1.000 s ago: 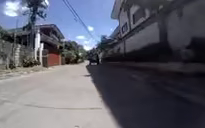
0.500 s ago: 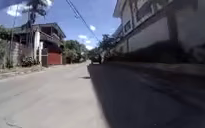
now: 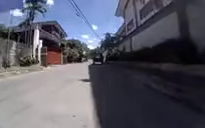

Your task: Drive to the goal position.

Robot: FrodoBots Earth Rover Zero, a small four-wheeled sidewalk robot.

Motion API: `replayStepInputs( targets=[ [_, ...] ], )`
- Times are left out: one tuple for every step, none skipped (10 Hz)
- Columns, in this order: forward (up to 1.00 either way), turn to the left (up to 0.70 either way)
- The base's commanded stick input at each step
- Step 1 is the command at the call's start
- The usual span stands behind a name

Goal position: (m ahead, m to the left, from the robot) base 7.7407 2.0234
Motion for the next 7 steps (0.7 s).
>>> replayStepInputs(
  targets=[
    [1.0, 0.0],
    [1.0, 0.0],
    [1.0, 0.0],
    [1.0, 0.0],
    [1.0, 0.0],
    [1.0, 0.0],
    [1.0, 0.0]
  ],
)
